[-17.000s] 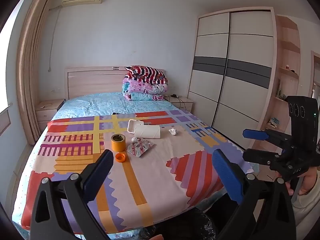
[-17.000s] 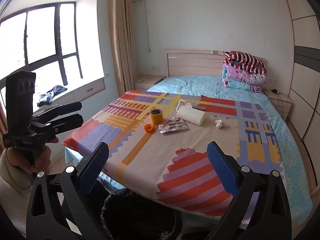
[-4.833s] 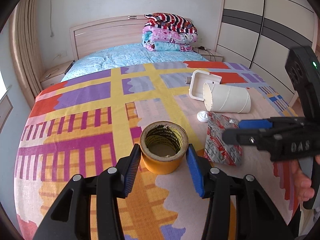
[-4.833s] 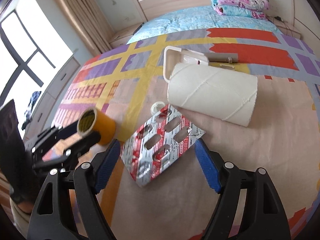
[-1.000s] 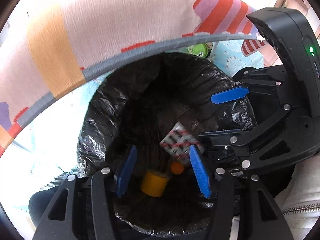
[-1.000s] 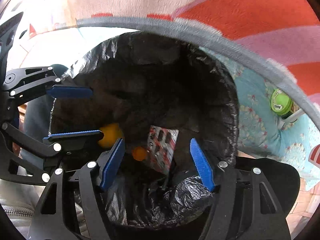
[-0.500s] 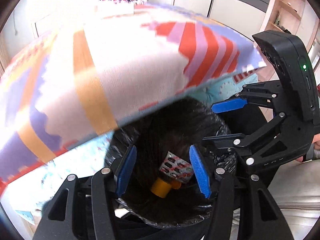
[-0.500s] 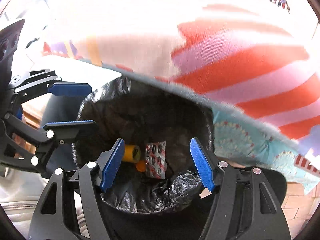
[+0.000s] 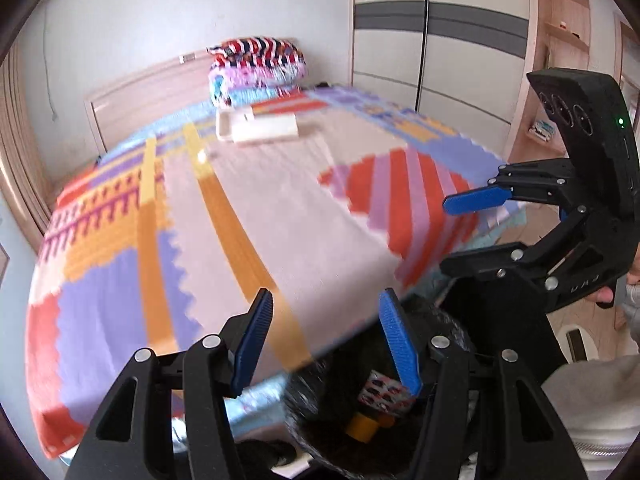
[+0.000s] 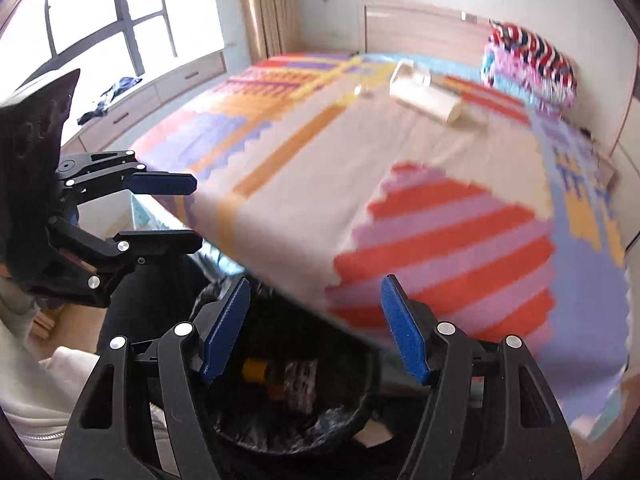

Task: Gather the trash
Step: 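Raise both open tools back over the bed toward the white items, then close the left tool on the small white cap while the right tool grasps the white paper roll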

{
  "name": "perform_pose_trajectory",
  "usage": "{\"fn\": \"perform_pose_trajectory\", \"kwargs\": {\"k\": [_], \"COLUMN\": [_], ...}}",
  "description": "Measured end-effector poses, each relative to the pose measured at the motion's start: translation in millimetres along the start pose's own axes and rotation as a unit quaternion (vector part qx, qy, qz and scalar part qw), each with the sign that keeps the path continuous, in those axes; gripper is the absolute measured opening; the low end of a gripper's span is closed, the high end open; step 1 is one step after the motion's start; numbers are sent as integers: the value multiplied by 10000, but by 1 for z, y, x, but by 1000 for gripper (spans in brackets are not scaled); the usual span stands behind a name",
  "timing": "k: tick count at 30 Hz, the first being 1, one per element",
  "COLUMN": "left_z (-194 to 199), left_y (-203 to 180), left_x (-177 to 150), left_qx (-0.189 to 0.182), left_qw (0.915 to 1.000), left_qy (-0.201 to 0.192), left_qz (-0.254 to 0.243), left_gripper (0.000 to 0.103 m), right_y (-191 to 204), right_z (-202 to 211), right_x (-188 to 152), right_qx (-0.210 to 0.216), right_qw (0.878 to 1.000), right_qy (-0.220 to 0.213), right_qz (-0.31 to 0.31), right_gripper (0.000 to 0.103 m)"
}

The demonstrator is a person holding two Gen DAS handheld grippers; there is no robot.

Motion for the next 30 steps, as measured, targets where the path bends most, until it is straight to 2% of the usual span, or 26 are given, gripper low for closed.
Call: {"fn": "perform_pose_trajectory", "kwargs": {"k": [8, 13, 23, 25, 30], "left_z": [-11, -25, -60, -71, -102], "left_y": [38, 62, 103, 111, 137], "left_x": [40, 59, 89, 96, 109], "left_qx": [193, 276, 243, 149, 237], "left_qw": [9996, 9994, 9995, 9996, 9989], "left_qy": [-220, -206, -160, -120, 24], "left_qz": [-58, -67, 108, 213, 395], "left_gripper": [53, 53, 53, 53, 53], "right_y": [-38, -52, -80, -88, -113], "right_z": [-6, -23, -69, -80, -114], "right_x": [59, 92, 131, 137, 150], "right_qx": [-336, -300, -421, -391, -440], "right_qw": [9971, 9952, 9879, 9885, 9902], "right_qy": [-366, -427, -347, -284, -70], "right_qz": [574, 827, 1449, 1431, 1323], "right_gripper": [68, 68, 71, 71, 72]}}
Point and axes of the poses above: each gripper's, at about its wrist camera, not at the fingertips, and z roughly against the way its jaws point, y to its left, x to its top, the point moved 10 cm from there along -z, roughly the way its jaws point, and after that the axes turned 4 degrees about -y, right-handed, at the moved point
